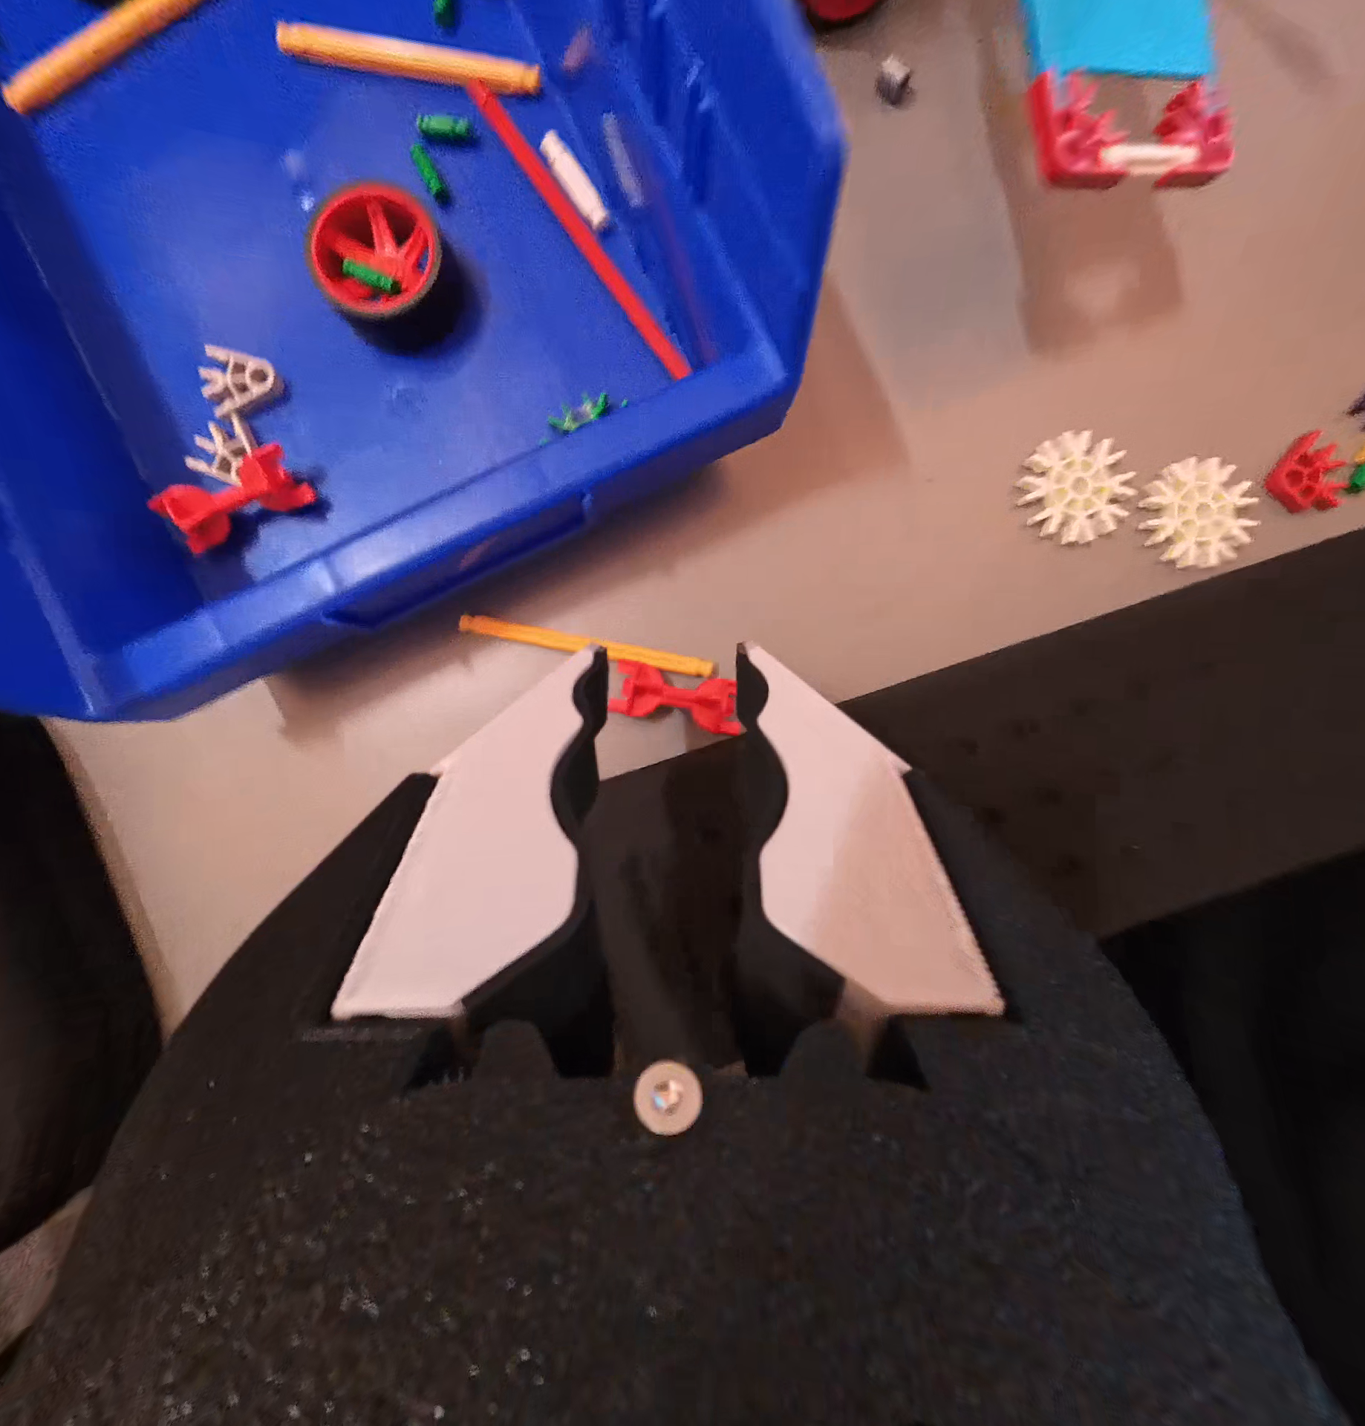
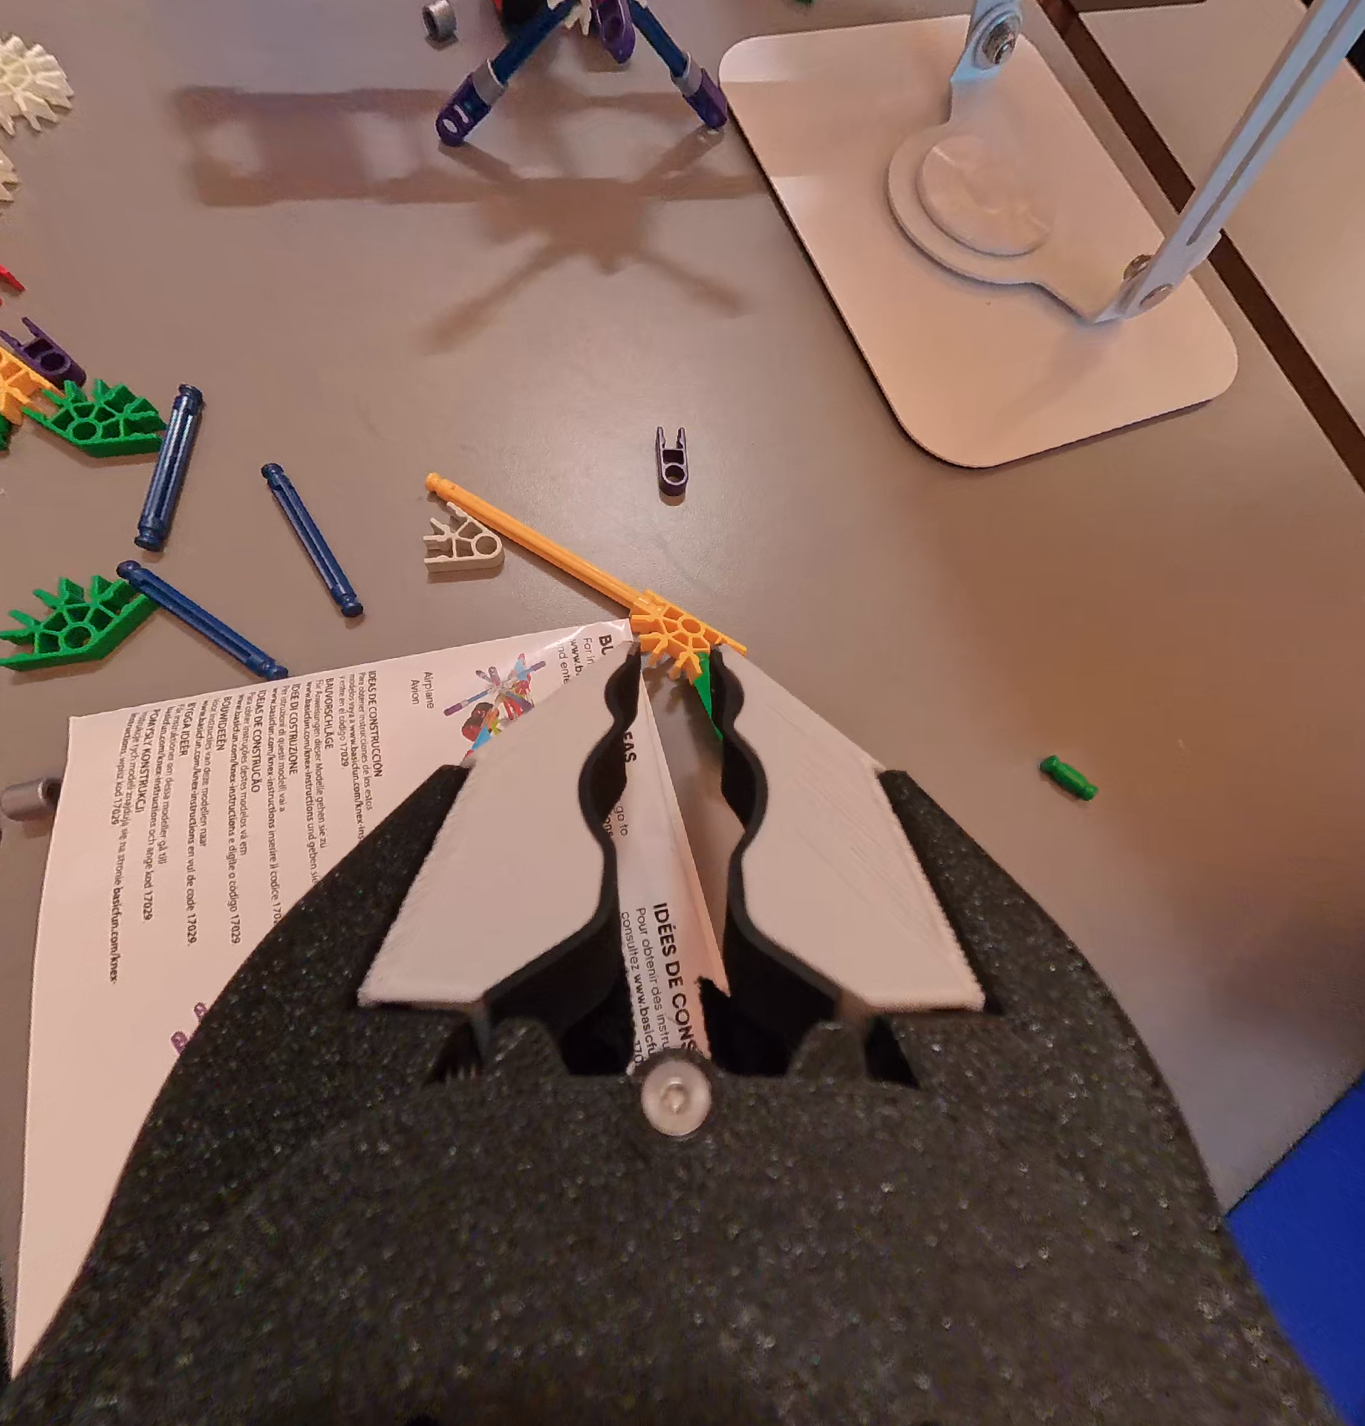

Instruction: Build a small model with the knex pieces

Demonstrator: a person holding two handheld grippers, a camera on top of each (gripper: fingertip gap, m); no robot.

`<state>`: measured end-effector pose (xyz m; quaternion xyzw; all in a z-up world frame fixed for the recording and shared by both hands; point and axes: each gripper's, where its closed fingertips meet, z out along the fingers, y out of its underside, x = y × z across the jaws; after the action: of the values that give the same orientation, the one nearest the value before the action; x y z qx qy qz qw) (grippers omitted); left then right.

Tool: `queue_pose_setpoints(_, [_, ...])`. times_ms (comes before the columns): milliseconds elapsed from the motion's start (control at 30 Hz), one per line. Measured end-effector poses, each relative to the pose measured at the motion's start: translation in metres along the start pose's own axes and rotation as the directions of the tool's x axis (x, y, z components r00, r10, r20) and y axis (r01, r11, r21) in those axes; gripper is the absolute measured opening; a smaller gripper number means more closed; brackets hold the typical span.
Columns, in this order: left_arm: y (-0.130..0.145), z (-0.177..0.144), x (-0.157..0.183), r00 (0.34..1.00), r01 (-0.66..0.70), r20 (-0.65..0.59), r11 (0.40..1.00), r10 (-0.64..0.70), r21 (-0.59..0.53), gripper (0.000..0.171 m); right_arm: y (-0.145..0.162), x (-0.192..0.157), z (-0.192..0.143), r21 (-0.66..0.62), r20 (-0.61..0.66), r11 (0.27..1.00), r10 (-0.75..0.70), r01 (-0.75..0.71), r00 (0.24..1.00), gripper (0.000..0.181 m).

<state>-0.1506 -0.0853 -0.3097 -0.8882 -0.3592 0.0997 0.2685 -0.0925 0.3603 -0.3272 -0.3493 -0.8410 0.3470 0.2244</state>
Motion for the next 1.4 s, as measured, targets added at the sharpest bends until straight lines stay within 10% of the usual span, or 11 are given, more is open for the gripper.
queue_pose_setpoints(433, [0.011,0.046,-0.044,0.984,0.173,0.057,0.984,-0.170,-0.042,0.025,0.001,0.000,0.000,-0.003,-0.011,1.000,-0.003,0.003,1.000,0.018])
queue_pose_setpoints(767, [0.006,0.054,0.001,0.982,0.150,-0.116,0.989,-0.150,-0.007,0.000,-0.002,0.002,-0.006,0.008,-0.021,1.000,-0.009,0.010,1.000,0.018])
queue_pose_setpoints(1000, [-0.007,0.057,0.037,0.985,0.060,-0.161,0.998,-0.065,-0.034,0.030,-0.003,0.003,-0.007,0.011,-0.030,1.000,-0.013,0.013,0.999,0.018])
queue_pose_setpoints(1400, [-0.007,0.069,0.053,0.997,-0.070,0.011,0.996,0.071,-0.051,0.006,-0.004,0.003,-0.009,0.006,-0.046,0.999,-0.034,0.034,0.998,0.017])
